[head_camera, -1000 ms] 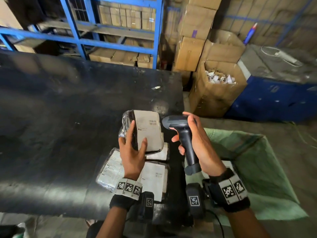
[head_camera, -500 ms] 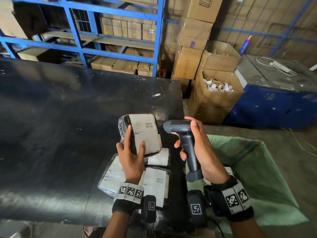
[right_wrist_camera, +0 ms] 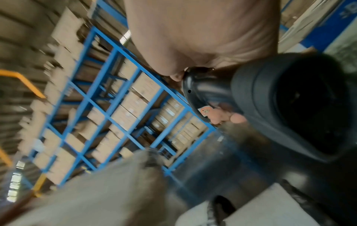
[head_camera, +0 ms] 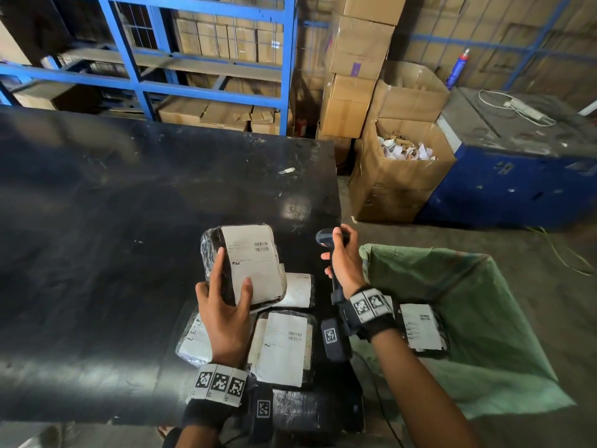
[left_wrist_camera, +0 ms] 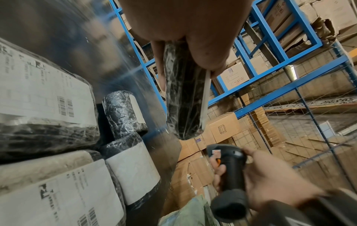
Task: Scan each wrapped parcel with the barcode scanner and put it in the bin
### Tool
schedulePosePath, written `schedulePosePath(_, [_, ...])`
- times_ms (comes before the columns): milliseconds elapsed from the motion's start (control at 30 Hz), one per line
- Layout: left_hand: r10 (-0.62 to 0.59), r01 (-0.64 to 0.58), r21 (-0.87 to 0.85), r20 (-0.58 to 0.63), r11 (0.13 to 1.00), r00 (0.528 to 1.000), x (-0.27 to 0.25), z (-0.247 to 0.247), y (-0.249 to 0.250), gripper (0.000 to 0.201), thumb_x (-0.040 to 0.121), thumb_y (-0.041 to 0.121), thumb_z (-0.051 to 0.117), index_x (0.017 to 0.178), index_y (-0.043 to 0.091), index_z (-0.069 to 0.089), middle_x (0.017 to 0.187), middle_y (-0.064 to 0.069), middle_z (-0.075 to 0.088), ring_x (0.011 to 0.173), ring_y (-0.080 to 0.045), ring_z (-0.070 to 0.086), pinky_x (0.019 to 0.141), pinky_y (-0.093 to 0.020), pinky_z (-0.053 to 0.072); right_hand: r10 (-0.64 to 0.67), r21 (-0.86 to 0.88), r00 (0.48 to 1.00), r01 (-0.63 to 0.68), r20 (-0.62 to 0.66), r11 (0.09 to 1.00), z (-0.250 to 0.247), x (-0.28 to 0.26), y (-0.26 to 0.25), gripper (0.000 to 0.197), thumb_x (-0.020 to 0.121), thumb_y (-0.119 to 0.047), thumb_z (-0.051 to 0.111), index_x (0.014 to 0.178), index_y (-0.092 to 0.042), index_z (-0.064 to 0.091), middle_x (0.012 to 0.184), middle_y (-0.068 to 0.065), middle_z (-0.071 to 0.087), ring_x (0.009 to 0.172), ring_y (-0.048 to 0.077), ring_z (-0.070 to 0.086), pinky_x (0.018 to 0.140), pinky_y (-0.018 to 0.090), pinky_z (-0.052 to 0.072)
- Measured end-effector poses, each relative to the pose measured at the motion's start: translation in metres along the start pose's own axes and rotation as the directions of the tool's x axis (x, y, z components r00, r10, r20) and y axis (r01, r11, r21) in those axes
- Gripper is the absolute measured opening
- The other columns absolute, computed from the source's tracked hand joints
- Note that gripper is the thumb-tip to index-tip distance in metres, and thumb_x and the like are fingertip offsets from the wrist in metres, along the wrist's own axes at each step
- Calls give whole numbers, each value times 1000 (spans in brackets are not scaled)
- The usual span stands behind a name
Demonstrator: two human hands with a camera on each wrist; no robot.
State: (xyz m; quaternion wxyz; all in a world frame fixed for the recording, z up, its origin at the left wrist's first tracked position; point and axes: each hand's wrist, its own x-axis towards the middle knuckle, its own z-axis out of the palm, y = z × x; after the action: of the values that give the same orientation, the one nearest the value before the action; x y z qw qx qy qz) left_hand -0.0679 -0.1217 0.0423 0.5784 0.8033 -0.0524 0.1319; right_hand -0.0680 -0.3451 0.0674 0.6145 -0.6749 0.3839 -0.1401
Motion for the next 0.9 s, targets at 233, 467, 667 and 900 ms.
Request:
schedulePosePath(233, [-19,18,32,25,999,1000,9,-5,-5,73,88,19,75,151,33,42,106,-11,51,88,2,51,77,1,36,135,-103,989,-140,-54,985,36,100,51,45,96,-54,42,137,-38,36,130,11,57,103,35,66,37,21,43])
schedulePosePath(467, [-55,51,55,56,997,997,35,-2,-7,72,88,21,75,149,40,41,110,-5,51,96,-1,55,80,-5,36,310,-129,951,-306,13,943,52,145,103,45,101,-39,42,144,-29,33,126,16,58,87,28,60,45,30,47])
schedulePosePath(667, [-48,43,62,89,997,995,64,11,-10,72,89,21,74,151,38,40,112,4,52,100,22,48,80,7,34,295,-96,955,-292,17,952,54,154,119,48,103,-30,44,148,-19,33,119,15,59,85,29,62,70,40,51])
schedulePosePath(900, [-78,82,-25,128,996,989,74,34,-14,74,88,22,76,149,43,41,117,29,50,111,17,50,96,-13,40,57,-446,995,-88,-83,891,38,138,65,60,97,-55,38,152,-34,28,150,19,39,137,38,39,113,54,32])
